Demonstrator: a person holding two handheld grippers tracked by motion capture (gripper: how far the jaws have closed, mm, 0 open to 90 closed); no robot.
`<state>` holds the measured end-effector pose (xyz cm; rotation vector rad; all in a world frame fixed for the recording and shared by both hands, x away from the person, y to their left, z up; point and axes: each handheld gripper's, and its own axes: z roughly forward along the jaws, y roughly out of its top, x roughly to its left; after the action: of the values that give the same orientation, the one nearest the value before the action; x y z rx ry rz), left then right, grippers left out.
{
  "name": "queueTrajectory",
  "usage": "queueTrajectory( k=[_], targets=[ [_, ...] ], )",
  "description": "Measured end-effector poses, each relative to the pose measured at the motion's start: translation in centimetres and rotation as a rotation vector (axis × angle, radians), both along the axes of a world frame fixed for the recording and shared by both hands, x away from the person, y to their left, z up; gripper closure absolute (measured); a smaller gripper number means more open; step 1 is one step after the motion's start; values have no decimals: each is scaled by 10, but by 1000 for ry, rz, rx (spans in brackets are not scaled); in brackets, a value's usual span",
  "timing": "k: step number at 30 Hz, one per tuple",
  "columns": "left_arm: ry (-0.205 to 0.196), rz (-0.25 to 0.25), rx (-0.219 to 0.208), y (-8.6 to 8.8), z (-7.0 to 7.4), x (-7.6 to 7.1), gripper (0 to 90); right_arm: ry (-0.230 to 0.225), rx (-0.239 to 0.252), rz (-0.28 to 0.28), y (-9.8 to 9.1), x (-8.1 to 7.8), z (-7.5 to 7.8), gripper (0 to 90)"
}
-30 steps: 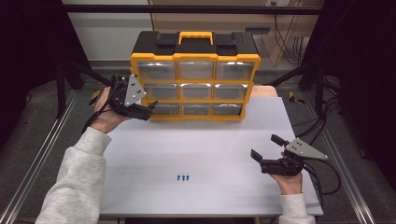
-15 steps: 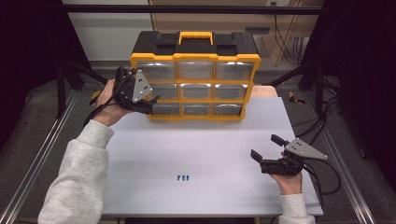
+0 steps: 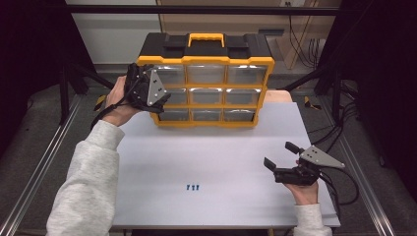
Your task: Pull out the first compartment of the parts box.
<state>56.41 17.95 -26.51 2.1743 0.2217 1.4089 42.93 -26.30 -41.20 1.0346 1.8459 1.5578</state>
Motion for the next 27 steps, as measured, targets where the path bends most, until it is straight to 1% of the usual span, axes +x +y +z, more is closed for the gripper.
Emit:
queueTrajectory(
  k=[1, 2, 3, 4, 5, 6, 8, 10, 11, 14, 16, 18, 20, 21, 22, 23, 24, 27],
  targets=[
    [0, 0, 0, 0, 0, 0, 59, 0, 0, 0, 0, 0, 0, 5],
    [-12, -3, 4, -1, -1, 2, 62, -1, 0, 0, 0, 0, 0, 5],
    [-12, -3, 4, -1, -1, 2, 64, 0, -1, 1, 0, 0, 0, 5],
    [-24, -1, 19, -2, -2, 5, 68, 0, 0, 1, 0, 0, 0, 5],
    [-24, -1, 19, -2, -2, 5, 72, -1, 0, 1, 0, 0, 0, 5],
    [-26, -2, 28, -2, -2, 6, 75, 1, 2, 0, -1, 0, 0, 5],
    [-49, -6, 63, -2, -3, 9, 86, -2, 2, -1, -1, 0, 1, 5],
    [-55, -7, 69, -2, -3, 9, 97, -5, 9, 1, 0, 0, 1, 5],
    [-74, -8, 78, -2, -4, 11, 105, -3, 7, 0, -1, 0, 1, 5],
    [-96, -17, 98, -2, -5, 12, 127, -3, 4, 2, -1, 0, 1, 5],
    [-104, -26, 105, -3, -6, 13, 140, -3, 4, 3, -1, 0, 0, 5],
    [-115, -31, 130, -4, -7, 14, 154, -3, 4, 3, -1, 0, 1, 5],
    [-122, -34, 134, -5, -9, 15, 175, -3, 8, 3, -1, 0, 1, 5],
    [-121, -37, 152, -6, -10, 15, 182, -7, 6, 1, -1, 0, 1, 5],
    [-127, -42, 153, -6, -11, 16, 187, -6, 6, 1, -1, -1, 1, 5],
    [-133, -43, 169, -6, -11, 16, 196, -5, 5, 1, -1, -1, 1, 5],
    [-140, -44, 176, -7, -12, 17, 200, -6, 5, 2, -1, -1, 1, 5],
    [-155, -48, 188, -8, -12, 17, 214, -6, 5, 1, -1, -1, 1, 5]
  ],
)
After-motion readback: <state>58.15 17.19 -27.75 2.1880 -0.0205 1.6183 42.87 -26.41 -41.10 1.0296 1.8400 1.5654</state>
